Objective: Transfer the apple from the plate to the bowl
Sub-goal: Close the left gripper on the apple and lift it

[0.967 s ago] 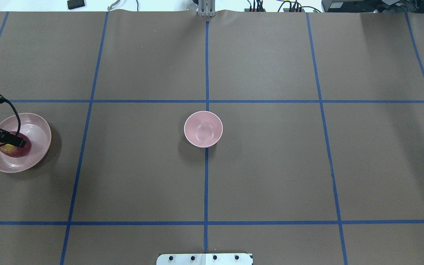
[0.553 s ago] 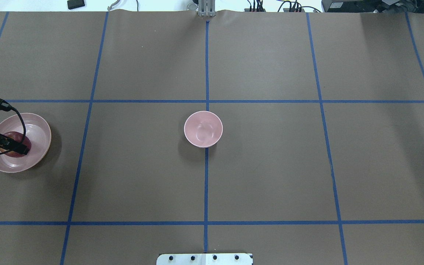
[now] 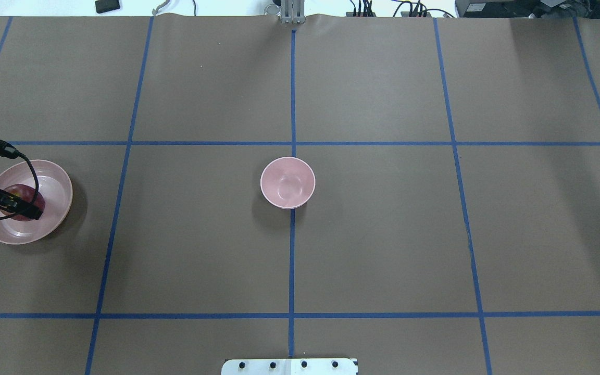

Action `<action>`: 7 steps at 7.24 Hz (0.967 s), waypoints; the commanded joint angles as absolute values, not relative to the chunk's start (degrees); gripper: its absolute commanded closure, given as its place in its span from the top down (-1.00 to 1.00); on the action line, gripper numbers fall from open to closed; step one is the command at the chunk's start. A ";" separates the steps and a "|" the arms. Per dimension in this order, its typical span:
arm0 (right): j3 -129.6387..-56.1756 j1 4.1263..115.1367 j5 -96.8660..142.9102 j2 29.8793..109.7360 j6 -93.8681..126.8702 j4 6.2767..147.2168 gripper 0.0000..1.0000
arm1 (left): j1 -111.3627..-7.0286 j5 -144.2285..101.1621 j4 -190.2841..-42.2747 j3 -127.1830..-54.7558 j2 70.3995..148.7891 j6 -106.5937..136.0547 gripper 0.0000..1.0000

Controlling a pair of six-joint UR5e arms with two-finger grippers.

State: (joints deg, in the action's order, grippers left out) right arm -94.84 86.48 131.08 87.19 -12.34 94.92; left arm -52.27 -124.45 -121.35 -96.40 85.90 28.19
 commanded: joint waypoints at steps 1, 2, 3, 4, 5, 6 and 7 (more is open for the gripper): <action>-94.75 86.48 131.04 87.19 -12.30 94.92 1.00 | -53.69 -124.63 -118.24 -101.13 87.18 28.47 -0.98; -94.66 86.48 131.13 87.19 -12.30 94.92 1.00 | -54.05 -124.54 -111.17 -104.12 91.80 32.04 -0.97; -94.66 86.48 131.13 87.19 -12.30 94.92 1.00 | -53.79 -124.19 -102.65 -105.02 99.68 38.69 -0.97; -94.66 86.48 131.13 87.54 -12.30 94.92 1.00 | -51.79 -123.93 -96.39 -104.42 106.28 41.63 -0.96; -94.83 86.48 131.13 87.63 -12.30 94.92 1.00 | -48.46 -123.75 -93.63 -104.24 110.87 46.53 -0.96; -94.75 86.48 131.13 87.71 -12.30 94.92 1.00 | -44.86 -121.75 -92.12 -103.19 115.44 52.32 -0.96; -94.66 86.48 131.13 87.71 -12.30 94.92 1.00 | -40.82 -117.64 -91.24 -101.44 120.27 57.60 -0.95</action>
